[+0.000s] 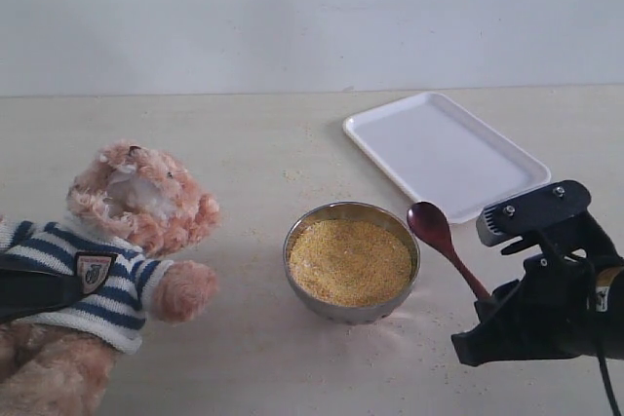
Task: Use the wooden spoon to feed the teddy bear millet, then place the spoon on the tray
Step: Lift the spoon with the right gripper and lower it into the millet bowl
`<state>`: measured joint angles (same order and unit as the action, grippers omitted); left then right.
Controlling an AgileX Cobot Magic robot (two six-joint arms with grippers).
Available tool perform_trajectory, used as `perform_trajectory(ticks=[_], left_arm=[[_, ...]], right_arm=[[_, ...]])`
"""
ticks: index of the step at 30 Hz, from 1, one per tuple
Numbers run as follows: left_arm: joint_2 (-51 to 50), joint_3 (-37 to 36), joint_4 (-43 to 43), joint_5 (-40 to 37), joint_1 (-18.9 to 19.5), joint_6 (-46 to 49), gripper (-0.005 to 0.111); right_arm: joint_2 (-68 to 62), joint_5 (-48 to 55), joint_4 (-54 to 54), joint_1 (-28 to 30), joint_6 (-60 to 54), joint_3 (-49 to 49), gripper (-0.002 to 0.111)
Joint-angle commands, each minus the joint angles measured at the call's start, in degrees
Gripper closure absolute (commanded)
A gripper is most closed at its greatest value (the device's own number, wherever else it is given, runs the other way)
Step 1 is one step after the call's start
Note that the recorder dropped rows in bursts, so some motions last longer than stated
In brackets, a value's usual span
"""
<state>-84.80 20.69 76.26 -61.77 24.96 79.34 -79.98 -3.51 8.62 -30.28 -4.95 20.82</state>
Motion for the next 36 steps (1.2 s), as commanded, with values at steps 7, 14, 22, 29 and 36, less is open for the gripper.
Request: perform_trajectory(ticks=[7, 14, 22, 29, 36], left_arm=[[0.0, 0.0, 1.3, -0.9, 0.1, 0.5, 0.102], [0.0, 0.0, 1.3, -0.9, 0.1, 0.5, 0.102], [0.0, 0.0, 1.3, -0.9, 0.1, 0.5, 0.102], [0.0, 0.0, 1.3, -0.9, 0.1, 0.5, 0.102], [0.0, 0.0, 1.3, -0.9, 0.1, 0.6, 0.102]], right_arm=[[9.3, 15.9, -4.2, 4.4, -2.0, 6.1, 0.108], [10.1, 38.6, -19.4, 4.7, 0.6, 19.4, 0.108], [10.1, 53.5, -38.7, -7.1, 8.6, 27.5, 0.108], [8.3, 58.3, -47.1, -20.9, 13.6, 27.9, 0.108], [-1.2, 66.8, -56.5, -28.8, 15.7, 27.9, 0.108]])
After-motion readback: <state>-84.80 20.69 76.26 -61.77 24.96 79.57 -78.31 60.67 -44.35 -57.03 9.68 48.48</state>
